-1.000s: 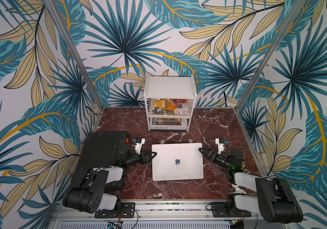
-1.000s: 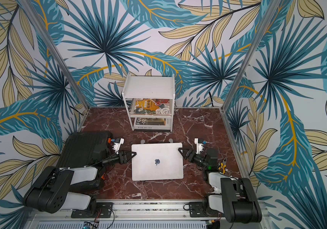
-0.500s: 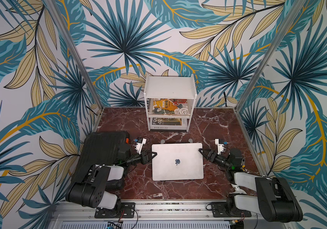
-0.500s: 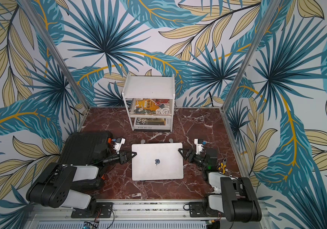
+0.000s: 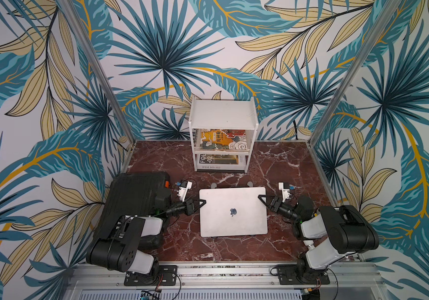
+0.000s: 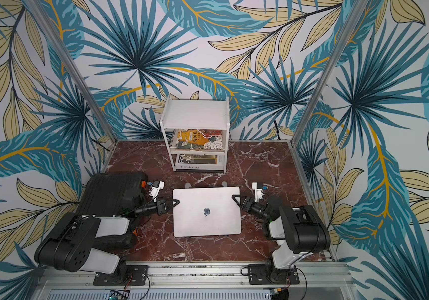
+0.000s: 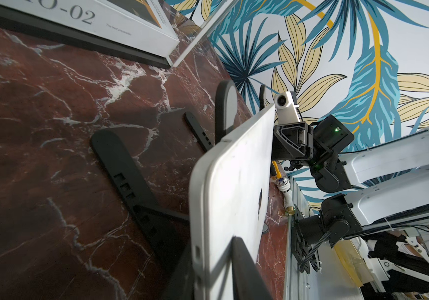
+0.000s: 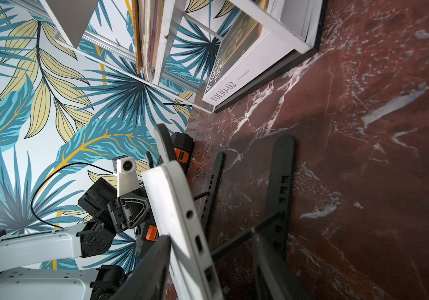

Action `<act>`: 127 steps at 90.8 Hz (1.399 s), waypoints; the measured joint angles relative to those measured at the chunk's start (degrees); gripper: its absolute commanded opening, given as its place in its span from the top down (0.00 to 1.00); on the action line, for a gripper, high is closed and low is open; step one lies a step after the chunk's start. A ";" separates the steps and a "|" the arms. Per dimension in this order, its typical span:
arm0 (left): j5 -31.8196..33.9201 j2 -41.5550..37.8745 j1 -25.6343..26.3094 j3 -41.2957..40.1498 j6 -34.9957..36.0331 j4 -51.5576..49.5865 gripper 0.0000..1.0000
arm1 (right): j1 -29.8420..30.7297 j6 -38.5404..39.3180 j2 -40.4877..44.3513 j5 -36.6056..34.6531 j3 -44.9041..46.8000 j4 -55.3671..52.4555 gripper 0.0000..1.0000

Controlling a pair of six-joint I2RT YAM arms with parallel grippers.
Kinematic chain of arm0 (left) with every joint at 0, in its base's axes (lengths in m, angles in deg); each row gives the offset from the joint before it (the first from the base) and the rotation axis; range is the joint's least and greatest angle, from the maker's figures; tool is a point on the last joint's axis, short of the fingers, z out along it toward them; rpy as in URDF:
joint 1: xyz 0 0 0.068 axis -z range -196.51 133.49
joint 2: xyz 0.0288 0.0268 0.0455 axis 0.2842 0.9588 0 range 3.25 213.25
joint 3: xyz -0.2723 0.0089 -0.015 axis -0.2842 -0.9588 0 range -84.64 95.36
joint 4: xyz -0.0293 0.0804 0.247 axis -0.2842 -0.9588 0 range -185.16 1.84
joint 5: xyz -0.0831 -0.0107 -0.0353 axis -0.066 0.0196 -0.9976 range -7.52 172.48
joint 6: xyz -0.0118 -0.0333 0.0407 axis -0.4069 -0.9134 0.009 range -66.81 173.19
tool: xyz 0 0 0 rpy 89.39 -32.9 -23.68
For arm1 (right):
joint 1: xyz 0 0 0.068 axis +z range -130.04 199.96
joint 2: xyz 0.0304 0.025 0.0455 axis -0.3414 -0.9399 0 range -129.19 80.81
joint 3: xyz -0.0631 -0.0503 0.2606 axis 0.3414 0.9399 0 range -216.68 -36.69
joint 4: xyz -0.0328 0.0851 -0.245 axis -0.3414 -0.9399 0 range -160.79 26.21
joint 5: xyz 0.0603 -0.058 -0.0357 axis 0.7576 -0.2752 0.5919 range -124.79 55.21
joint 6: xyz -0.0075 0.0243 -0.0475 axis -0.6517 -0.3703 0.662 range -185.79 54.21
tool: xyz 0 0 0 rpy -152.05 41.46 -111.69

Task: Close the laptop lid and set it aside
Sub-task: Pick up the laptop from the computer stand.

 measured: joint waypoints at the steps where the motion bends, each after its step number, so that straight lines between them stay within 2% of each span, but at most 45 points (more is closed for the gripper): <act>1: 0.00 -0.02 0.00 0.00 -0.02 -0.02 0.75 | 0.02 -0.20 -0.15 0.02 0.02 0.31 0.49; 20: 0.11 -0.31 0.02 0.00 0.31 -0.55 0.75 | 0.26 -1.64 0.31 0.28 0.57 2.60 0.56; 36: 0.20 -0.48 0.02 0.11 0.70 -1.31 0.75 | 0.26 -1.14 3.08 -0.39 0.76 -0.55 0.64; 59: 0.35 -0.57 0.00 0.26 0.85 -2.34 0.75 | 0.26 0.57 6.88 -0.42 0.90 -4.04 0.70; 96: 0.24 -2.71 -0.11 1.40 0.00 -7.63 0.81 | 0.24 1.42 9.53 -0.44 0.90 -6.49 0.87; 109: 0.33 -4.85 -0.11 2.16 -0.44 -12.44 0.82 | 0.52 1.33 12.55 -0.66 0.85 -10.38 0.99; 127: 0.57 -8.55 -0.22 4.74 -0.68 -20.61 0.82 | 1.55 2.27 22.56 -2.58 -0.94 -22.93 1.00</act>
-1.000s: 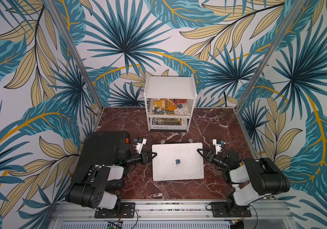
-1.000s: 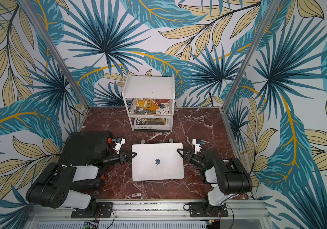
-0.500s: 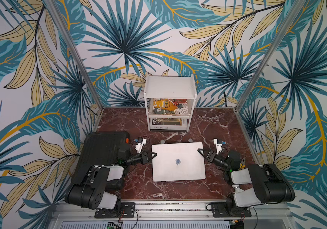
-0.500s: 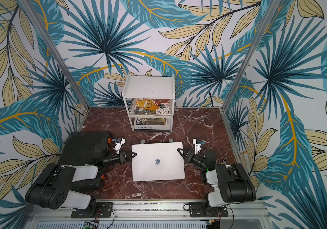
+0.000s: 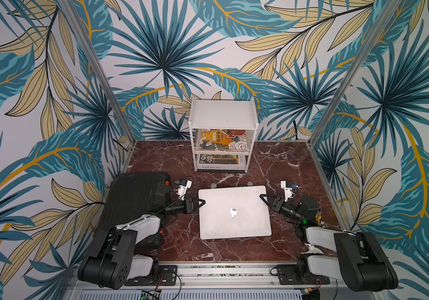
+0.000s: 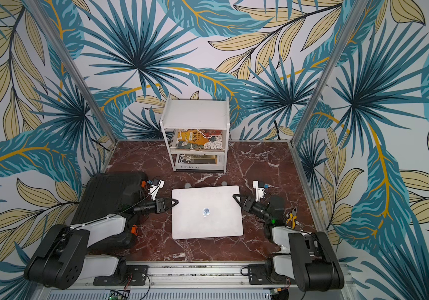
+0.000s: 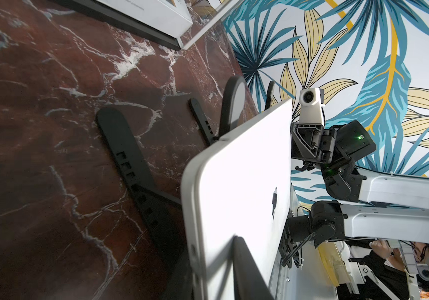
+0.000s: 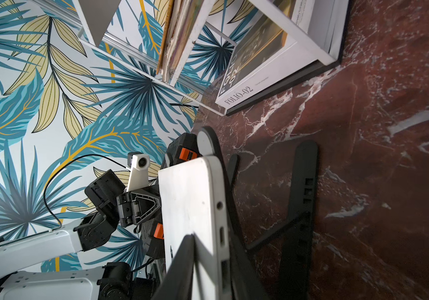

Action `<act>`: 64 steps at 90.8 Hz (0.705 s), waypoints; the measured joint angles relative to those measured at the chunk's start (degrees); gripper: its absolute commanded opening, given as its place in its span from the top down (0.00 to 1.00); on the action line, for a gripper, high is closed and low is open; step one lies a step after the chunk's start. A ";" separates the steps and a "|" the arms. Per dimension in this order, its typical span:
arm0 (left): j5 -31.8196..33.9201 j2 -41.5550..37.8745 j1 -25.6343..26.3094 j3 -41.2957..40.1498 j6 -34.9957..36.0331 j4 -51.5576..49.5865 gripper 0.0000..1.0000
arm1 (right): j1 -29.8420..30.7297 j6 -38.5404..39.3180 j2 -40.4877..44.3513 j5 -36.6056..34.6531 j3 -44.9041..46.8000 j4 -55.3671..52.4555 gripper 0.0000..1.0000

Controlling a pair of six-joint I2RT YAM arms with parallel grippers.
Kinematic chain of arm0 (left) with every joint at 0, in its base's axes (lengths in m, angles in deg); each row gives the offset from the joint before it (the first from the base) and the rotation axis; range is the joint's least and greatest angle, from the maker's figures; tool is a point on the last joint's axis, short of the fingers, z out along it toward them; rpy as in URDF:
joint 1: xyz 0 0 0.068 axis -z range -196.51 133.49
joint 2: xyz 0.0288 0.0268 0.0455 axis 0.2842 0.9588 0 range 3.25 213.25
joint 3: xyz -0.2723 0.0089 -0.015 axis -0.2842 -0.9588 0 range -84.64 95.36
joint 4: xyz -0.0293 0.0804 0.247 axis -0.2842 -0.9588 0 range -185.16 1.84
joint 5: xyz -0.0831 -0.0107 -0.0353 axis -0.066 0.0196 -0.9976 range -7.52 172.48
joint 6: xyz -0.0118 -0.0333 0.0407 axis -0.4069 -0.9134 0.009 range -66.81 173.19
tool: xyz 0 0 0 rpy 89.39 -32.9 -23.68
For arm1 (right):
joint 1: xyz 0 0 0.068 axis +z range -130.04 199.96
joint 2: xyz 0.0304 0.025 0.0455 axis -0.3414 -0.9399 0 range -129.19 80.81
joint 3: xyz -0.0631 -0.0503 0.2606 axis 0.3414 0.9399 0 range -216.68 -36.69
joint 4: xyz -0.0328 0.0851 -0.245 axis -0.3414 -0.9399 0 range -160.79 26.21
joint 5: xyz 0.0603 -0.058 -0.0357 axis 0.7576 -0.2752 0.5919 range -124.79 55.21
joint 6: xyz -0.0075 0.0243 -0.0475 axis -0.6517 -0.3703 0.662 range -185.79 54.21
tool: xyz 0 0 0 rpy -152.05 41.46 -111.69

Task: Close the laptop lid and set it aside
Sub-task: Pick up the laptop from the computer stand.

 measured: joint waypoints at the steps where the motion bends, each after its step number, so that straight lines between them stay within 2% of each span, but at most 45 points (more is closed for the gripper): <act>1: 0.02 -0.20 -0.02 0.20 -0.02 -0.50 0.82 | 0.07 0.09 0.74 -0.20 -0.15 -0.98 1.00; 17: -0.28 -2.43 -0.04 5.38 -0.17 -8.68 0.83 | 0.70 1.81 11.19 -2.40 -4.63 -16.33 1.00; 30: 0.20 -2.97 -0.11 12.17 -0.37 -17.68 0.84 | 0.79 1.29 13.18 -3.50 -9.64 -24.87 1.00; 48: 2.80 -6.49 -0.17 17.68 0.85 -26.67 0.61 | 1.75 0.66 13.22 -3.82 -16.90 -32.83 1.00; 64: 6.29 -7.26 -0.13 20.87 1.97 -30.16 0.60 | 3.30 -1.05 12.26 -2.78 -22.62 -34.80 1.00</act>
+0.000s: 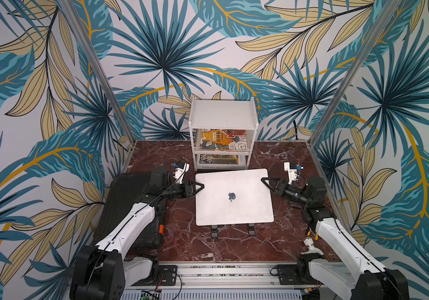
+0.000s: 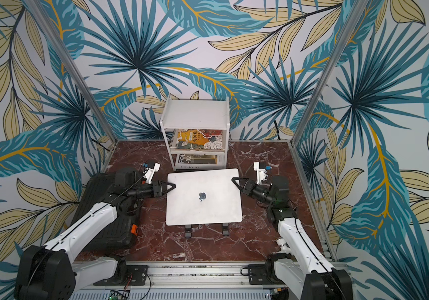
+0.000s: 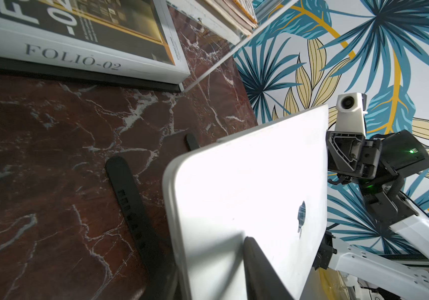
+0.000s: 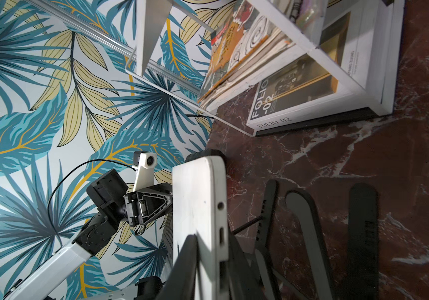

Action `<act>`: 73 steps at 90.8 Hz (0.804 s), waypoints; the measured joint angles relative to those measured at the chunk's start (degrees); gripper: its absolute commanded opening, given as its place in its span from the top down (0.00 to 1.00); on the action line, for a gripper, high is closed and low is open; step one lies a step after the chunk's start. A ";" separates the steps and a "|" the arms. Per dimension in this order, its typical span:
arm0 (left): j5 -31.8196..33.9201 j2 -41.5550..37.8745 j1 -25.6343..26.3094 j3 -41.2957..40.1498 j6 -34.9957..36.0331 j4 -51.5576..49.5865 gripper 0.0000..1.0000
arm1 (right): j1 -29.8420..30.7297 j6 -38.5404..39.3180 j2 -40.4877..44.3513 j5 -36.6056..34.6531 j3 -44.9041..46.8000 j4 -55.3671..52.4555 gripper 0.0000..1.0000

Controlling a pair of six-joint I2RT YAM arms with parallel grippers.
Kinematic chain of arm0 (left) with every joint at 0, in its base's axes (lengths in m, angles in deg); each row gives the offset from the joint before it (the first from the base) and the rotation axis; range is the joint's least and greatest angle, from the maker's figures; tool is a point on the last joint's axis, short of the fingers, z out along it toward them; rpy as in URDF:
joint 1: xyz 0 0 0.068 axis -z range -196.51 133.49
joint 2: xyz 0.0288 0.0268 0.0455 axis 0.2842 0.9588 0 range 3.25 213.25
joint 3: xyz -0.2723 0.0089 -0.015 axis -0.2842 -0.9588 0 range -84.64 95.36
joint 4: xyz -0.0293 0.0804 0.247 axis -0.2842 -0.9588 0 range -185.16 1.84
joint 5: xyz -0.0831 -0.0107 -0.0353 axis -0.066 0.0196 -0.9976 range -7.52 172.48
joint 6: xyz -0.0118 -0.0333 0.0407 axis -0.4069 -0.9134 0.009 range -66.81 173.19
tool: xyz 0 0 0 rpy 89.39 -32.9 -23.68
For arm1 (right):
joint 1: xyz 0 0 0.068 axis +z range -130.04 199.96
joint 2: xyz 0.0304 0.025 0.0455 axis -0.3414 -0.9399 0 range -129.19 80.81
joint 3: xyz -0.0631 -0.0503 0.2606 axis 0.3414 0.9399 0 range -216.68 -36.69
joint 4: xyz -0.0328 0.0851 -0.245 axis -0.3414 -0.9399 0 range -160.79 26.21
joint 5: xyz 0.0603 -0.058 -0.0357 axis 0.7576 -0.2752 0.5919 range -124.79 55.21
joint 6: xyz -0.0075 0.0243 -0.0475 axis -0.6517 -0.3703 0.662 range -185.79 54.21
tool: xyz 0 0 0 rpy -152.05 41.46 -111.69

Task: Close the laptop lid and set it aside
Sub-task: Pick up the laptop from the computer stand, then place the laptop on the shelf.

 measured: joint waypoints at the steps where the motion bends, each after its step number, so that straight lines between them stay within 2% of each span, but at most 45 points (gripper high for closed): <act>1: 0.07 0.04 0.00 0.28 0.00 -0.20 0.60 | 0.02 -0.15 -0.15 0.00 -0.31 -0.07 1.00; 13: 1.11 1.46 -0.09 5.92 -0.02 -3.26 0.57 | 0.04 -2.19 -2.10 -0.04 -4.59 -1.77 1.00; 32: 2.10 2.91 -0.17 14.91 0.22 -5.95 0.44 | 0.09 -4.52 -3.93 -0.04 -12.41 -3.54 1.00; 50: 2.43 5.68 -0.26 20.90 -1.51 -6.36 0.47 | 0.17 -6.93 -7.19 -0.26 -19.91 -5.35 1.00; 59: 3.13 8.28 -0.42 27.76 -1.38 -9.53 0.54 | 0.17 -7.37 -8.96 -0.57 -26.08 -7.61 1.00; 73: 4.48 10.47 -0.57 39.82 -1.07 -14.19 0.54 | 0.17 -8.48 -12.35 -1.11 -36.15 -9.11 1.00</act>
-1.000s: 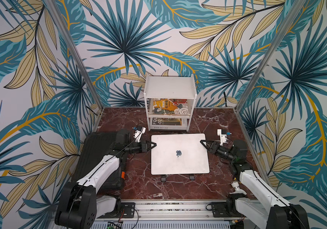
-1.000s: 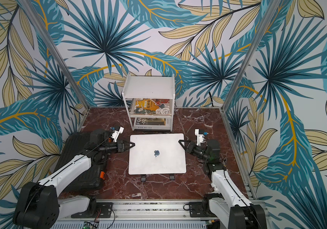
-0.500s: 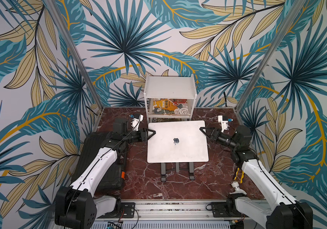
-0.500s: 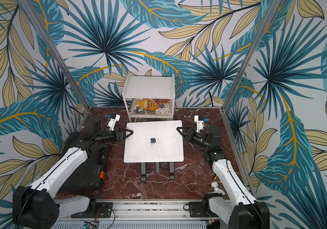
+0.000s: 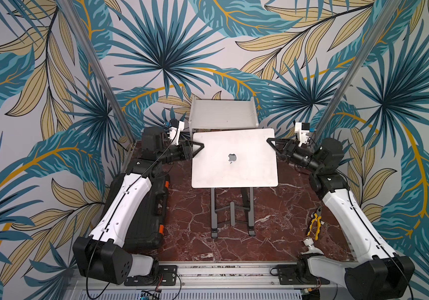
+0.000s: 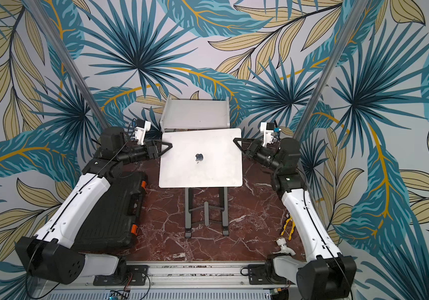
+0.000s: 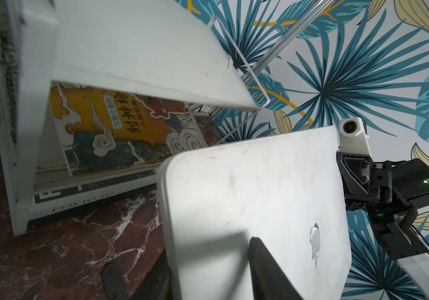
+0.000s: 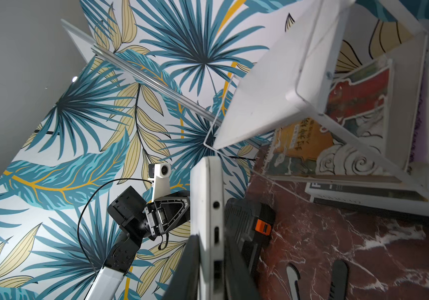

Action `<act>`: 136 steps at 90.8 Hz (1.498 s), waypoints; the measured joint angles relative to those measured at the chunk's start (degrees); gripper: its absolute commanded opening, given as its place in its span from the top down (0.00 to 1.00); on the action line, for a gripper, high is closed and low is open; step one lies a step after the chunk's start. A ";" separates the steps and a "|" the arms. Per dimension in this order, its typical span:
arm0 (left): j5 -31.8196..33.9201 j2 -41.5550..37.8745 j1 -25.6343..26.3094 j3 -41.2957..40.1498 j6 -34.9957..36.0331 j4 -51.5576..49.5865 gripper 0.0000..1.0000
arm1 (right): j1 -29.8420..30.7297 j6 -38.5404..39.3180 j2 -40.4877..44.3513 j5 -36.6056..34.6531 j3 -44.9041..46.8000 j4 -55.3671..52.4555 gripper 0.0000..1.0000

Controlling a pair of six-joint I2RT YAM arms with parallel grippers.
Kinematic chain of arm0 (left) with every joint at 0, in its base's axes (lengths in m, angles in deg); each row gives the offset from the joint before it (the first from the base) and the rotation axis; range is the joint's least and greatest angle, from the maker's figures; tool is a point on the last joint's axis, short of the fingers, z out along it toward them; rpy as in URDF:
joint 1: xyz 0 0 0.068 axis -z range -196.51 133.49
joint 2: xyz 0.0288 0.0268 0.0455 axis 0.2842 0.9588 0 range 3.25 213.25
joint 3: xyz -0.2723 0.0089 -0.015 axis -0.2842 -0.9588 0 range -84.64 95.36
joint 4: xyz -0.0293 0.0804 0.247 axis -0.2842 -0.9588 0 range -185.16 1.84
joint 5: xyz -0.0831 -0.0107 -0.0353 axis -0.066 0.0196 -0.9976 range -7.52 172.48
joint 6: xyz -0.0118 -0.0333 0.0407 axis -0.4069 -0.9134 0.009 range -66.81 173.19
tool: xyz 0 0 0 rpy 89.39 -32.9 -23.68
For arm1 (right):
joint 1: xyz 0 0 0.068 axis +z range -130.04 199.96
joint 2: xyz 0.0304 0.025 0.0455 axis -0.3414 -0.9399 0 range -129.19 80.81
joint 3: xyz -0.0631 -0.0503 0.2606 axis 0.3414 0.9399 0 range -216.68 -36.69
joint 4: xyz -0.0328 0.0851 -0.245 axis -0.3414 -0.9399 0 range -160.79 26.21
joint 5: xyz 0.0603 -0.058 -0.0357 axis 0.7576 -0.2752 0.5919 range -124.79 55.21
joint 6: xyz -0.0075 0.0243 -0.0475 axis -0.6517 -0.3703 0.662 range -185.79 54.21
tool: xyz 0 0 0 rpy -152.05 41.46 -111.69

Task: Close the laptop lid and set it aside
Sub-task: Place the laptop on the shelf.

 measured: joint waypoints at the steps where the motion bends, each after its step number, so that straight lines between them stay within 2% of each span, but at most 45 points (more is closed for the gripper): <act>1: 0.09 0.04 -0.02 0.68 0.04 -0.26 0.55 | 0.00 -0.13 -0.20 -0.02 -0.55 -0.04 1.00; 22: 1.57 3.96 -0.17 13.84 -0.24 -6.16 0.60 | -0.02 -1.86 -4.76 -0.79 -10.29 -2.40 1.00; 33: 1.64 8.11 -0.44 20.59 -0.87 -8.66 0.65 | -0.24 -2.16 -8.74 -1.55 -15.37 -3.63 1.00; 42: 1.70 12.24 -0.83 27.19 -1.16 -11.10 0.75 | -0.37 -3.21 -12.59 -1.99 -19.12 -3.82 1.00; 64: 1.18 25.55 -2.16 46.49 -2.40 -15.19 0.76 | -0.55 -6.14 -23.41 -3.15 -30.97 -4.09 1.00; 82: -1.01 35.28 -3.76 57.81 -6.34 -13.49 0.77 | -0.50 -7.26 -32.98 -3.87 -43.63 -5.25 1.00; 122: -0.07 46.93 -5.79 61.68 -12.68 4.46 0.76 | 0.39 -10.86 -57.75 -6.86 -73.29 -6.91 1.00; 136: 0.63 51.69 -6.01 64.96 -15.58 9.60 0.70 | 0.76 -11.96 -61.02 -8.83 -76.28 -7.39 1.00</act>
